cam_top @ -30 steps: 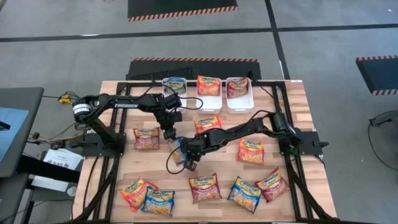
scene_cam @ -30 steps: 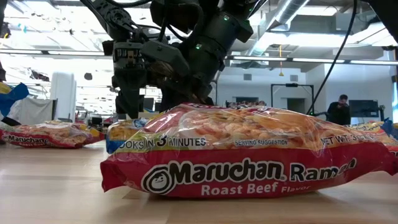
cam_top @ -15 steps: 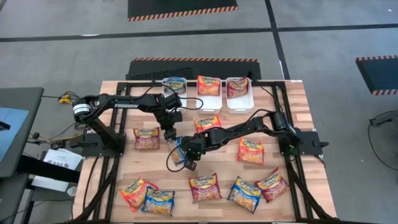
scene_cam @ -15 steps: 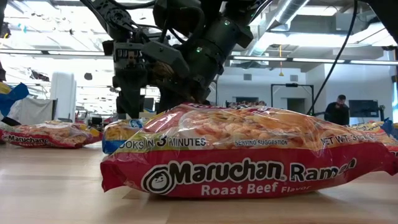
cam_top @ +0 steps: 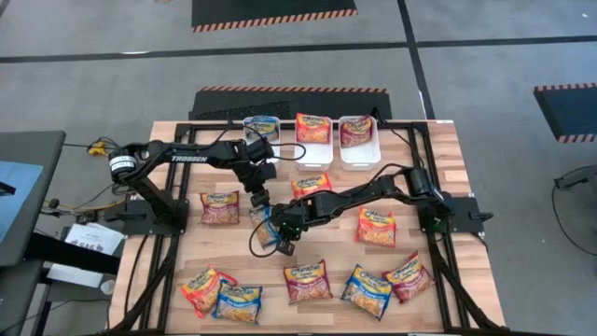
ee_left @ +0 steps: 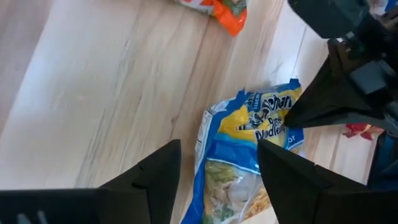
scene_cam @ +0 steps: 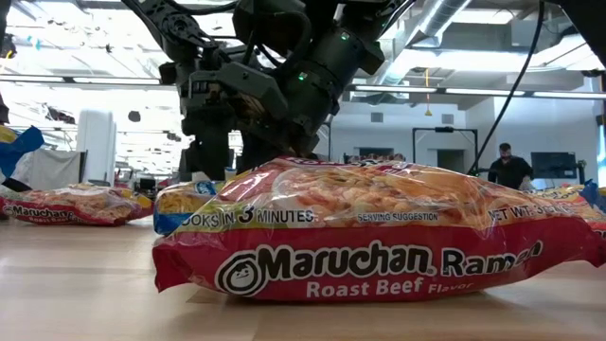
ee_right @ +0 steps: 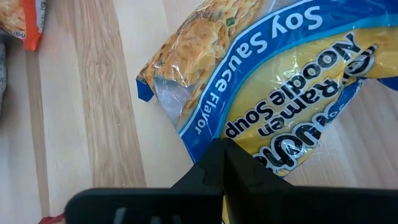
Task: Sort Maruchan noodles
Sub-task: Put the blue noodle pack into the left white bin
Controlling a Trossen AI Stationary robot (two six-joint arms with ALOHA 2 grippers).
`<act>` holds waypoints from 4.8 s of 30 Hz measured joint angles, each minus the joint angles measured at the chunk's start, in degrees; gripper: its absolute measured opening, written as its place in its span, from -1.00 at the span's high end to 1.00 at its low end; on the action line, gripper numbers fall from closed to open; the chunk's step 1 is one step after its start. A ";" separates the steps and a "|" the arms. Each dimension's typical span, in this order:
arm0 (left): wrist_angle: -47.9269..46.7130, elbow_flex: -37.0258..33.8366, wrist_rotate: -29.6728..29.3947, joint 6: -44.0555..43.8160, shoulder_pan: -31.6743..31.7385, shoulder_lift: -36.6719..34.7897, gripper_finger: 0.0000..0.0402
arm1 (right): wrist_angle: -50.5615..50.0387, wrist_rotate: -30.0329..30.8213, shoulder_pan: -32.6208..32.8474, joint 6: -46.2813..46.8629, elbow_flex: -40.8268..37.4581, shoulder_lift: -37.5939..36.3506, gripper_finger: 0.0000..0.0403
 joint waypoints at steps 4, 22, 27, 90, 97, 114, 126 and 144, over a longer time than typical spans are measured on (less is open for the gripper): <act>3.47 -3.13 3.85 -0.96 0.02 0.02 0.01 | 0.02 0.00 -0.09 -0.17 0.00 0.02 0.93; 18.14 -13.08 11.46 -6.48 -2.49 0.07 0.01 | 1.81 -0.88 -0.73 0.70 -0.11 0.15 0.93; 18.13 -13.10 12.49 -5.21 -2.83 0.07 0.02 | 2.46 -0.86 -1.31 1.98 -0.11 0.15 0.93; 38.01 -12.47 26.54 -13.24 3.14 -0.17 1.00 | -33.74 17.79 -12.67 0.29 0.04 -28.20 0.86; 38.48 -12.47 27.68 -13.78 7.45 -0.17 1.00 | -33.81 5.92 -16.23 -4.10 0.00 -28.02 0.86; 38.10 -12.47 29.85 -12.91 12.57 -0.17 1.00 | -19.67 -20.87 -24.25 -20.89 -0.01 -26.97 0.73; 38.03 -12.47 29.78 -12.85 12.57 -0.17 1.00 | -18.52 -21.29 -22.32 -19.91 -0.07 -17.80 0.04; 37.94 -12.47 29.43 -12.52 12.57 -0.17 1.00 | -7.99 -21.03 -19.72 -17.00 -0.01 -7.96 -0.07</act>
